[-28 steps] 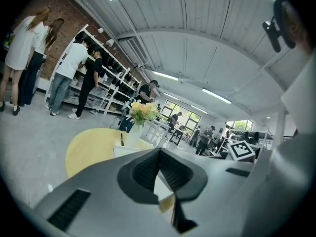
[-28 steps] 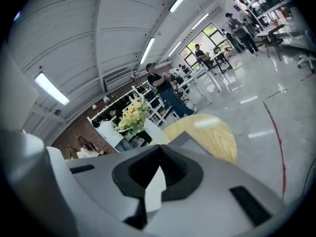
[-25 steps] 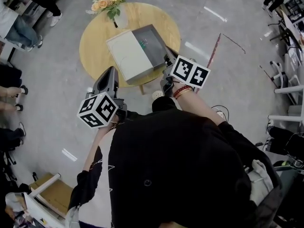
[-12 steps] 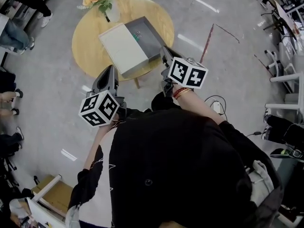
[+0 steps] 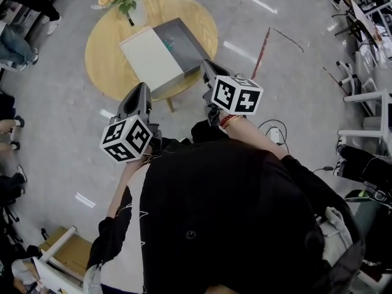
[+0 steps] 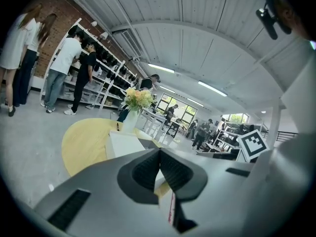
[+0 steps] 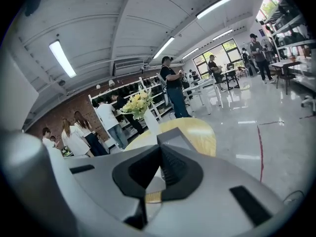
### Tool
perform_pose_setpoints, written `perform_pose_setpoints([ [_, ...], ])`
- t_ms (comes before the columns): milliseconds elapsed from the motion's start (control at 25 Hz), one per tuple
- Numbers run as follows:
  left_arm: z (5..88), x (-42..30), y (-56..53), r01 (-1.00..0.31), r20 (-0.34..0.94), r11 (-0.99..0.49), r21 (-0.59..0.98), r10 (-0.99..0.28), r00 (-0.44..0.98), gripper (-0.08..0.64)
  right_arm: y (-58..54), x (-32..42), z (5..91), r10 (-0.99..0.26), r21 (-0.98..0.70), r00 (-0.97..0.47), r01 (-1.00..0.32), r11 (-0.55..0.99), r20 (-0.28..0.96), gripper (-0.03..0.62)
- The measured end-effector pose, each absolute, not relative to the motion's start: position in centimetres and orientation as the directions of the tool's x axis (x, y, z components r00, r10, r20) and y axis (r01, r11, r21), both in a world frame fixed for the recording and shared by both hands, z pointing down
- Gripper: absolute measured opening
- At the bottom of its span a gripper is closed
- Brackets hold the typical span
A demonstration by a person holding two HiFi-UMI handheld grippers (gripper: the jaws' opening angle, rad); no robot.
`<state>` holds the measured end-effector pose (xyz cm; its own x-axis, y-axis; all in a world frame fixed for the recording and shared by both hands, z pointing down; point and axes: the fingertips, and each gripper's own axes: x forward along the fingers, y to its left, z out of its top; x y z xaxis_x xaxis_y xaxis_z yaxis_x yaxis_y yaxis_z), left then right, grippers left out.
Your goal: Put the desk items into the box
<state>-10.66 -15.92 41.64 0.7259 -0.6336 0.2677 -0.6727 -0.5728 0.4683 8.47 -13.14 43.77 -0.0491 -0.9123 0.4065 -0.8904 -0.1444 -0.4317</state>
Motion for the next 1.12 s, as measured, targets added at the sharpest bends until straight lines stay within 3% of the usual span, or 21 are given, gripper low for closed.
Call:
perform_pose_setpoints([
  [1120, 40.3, -7.3, -16.9, -0.662, 0.254, -0.603, 0.446, -0.624, 0.739, 0.010, -14.4, 10.8, 42.6, -0.920, -0.415, -0.061, -0.902, -0.115, 0.387, 0.005],
])
